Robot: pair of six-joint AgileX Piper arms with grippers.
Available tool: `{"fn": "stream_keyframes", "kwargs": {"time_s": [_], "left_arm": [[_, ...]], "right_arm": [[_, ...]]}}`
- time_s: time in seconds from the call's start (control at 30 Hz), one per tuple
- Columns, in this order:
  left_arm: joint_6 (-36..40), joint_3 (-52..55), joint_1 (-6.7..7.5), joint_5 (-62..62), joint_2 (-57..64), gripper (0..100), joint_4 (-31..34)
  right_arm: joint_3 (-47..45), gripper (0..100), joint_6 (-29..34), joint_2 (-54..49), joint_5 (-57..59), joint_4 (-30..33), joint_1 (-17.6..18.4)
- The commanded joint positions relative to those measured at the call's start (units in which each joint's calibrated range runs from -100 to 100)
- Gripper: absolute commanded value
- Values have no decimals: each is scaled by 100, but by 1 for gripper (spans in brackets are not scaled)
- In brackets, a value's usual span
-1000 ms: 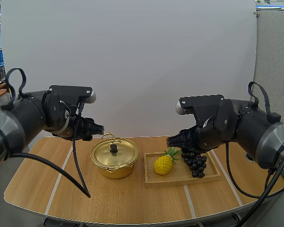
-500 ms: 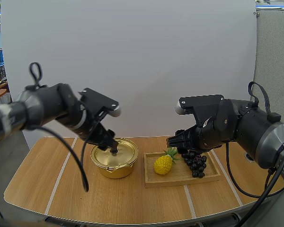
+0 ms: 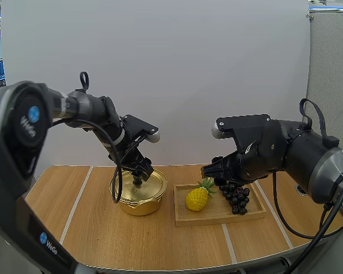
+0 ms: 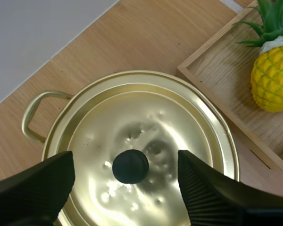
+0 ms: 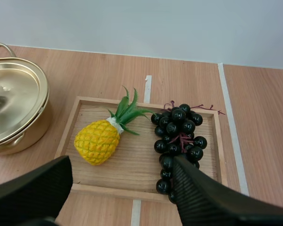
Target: Open the pot, put the pineapple inside, and close it
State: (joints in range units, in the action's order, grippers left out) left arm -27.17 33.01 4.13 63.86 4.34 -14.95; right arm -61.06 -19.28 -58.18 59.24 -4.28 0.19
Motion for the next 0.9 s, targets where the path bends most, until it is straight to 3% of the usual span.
{"fn": "stream_keyframes", "kwargs": {"time_s": [0.0,0.47,0.5,0.57,0.63,0.87], "left_arm": [[-12,-179,23,46,-163,100,22],[36,-182,23,188,-423,100,58],[46,-182,23,206,-423,93,58],[60,-182,23,261,-423,65,58],[81,-182,23,313,-423,45,58],[95,-182,23,644,-423,6,58]], "right_arm": [[46,100,-51,-9,-48,-19,6],[46,100,-51,-9,-48,-19,6],[46,100,-51,-9,-48,-19,6],[46,100,-51,-9,-48,-19,6],[46,100,-51,-9,-48,-19,6],[46,100,-51,-9,-48,-19,6]]}}
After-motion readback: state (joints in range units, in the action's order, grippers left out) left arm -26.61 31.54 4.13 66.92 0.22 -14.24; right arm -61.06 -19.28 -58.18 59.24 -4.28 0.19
